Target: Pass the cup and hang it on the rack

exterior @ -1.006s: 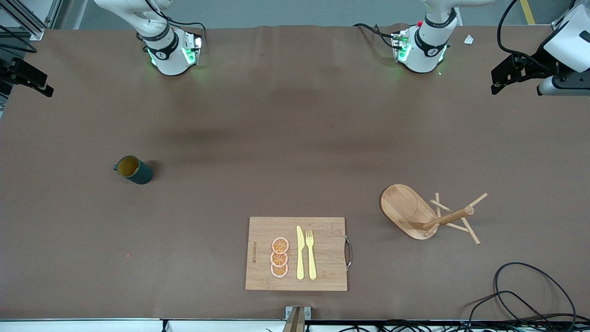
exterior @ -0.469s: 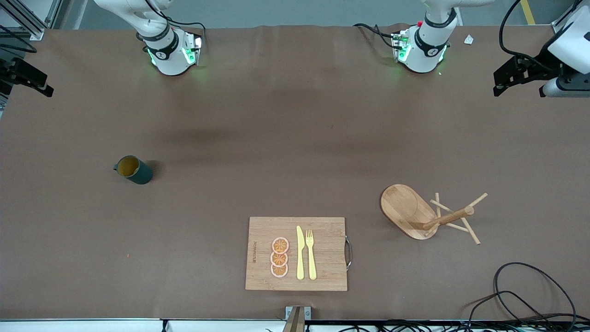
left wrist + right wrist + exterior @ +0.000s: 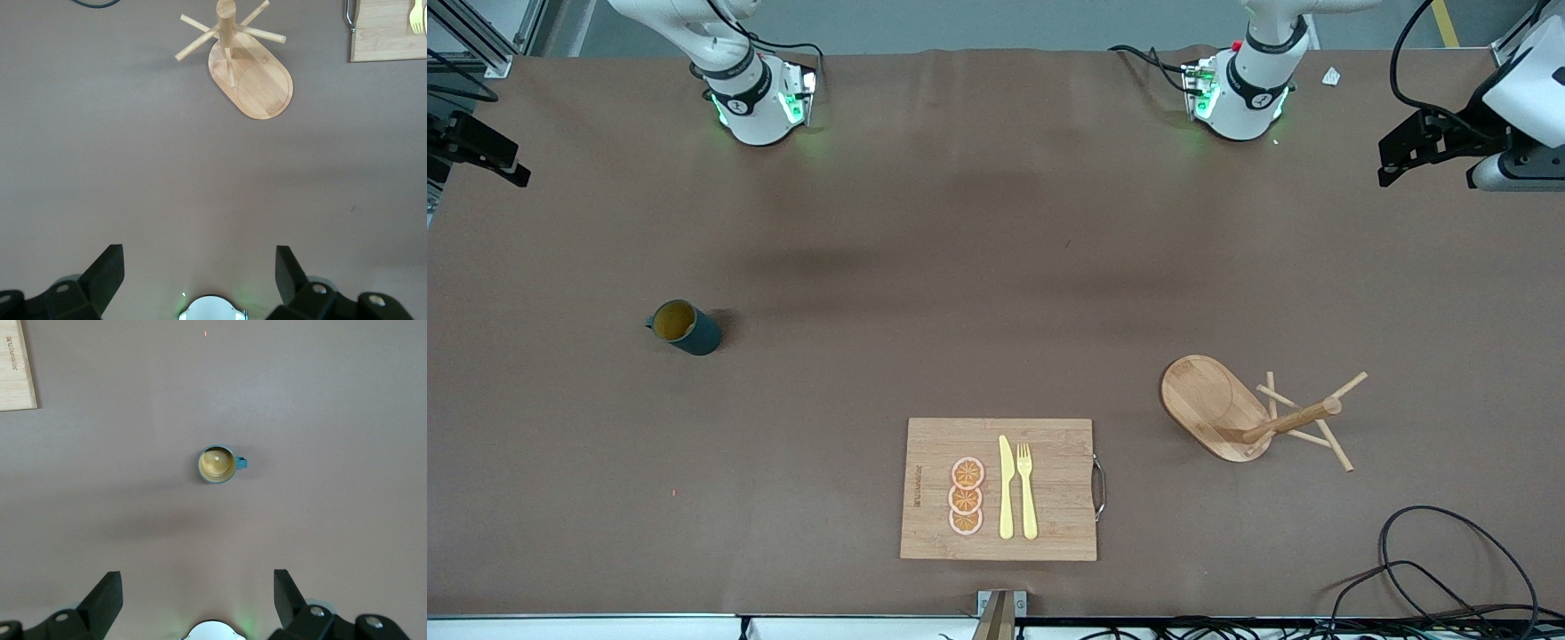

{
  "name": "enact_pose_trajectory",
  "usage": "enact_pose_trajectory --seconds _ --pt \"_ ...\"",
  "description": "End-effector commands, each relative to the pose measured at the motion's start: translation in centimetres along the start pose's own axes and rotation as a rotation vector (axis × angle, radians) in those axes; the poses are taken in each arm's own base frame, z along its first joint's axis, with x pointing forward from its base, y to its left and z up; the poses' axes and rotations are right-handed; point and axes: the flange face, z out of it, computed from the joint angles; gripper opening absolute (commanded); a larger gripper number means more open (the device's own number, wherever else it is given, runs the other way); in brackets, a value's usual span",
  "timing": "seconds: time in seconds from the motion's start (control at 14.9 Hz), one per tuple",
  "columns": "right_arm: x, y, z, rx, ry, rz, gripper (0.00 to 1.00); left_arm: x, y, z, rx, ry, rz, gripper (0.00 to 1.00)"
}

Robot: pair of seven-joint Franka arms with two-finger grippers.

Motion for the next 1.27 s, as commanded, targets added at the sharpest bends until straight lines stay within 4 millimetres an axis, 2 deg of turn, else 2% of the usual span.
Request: enact_pose_trajectory --seconds 0.0,0.13,0.6,0.67,1.21 --pt "-0.1 0.0 -0.1 -0.014 0.005 -0.008 1.0 0.0 -0.4 0.6 -0.002 -0.027 0.017 1.0" --pt "-0.1 -0.1 -0.1 -0.015 0.007 -0.01 1.0 0.0 -1.1 0.9 -0.002 -0.035 0.004 1.0" --pt "-0.1 0.1 0.3 -0.011 -0.003 -0.006 1.0 0.5 -1.0 0.2 -0.005 0.027 0.003 1.0" --pt "0.0 0.0 0.9 -0.01 -0.013 -0.006 1.0 0.6 -0.9 0.1 -0.005 0.035 0.006 1.0" --pt "-0.3 0.1 0.9 -0.001 -0.015 -0.001 1.0 1.3 -0.7 0.7 -0.01 0.043 0.009 1.0"
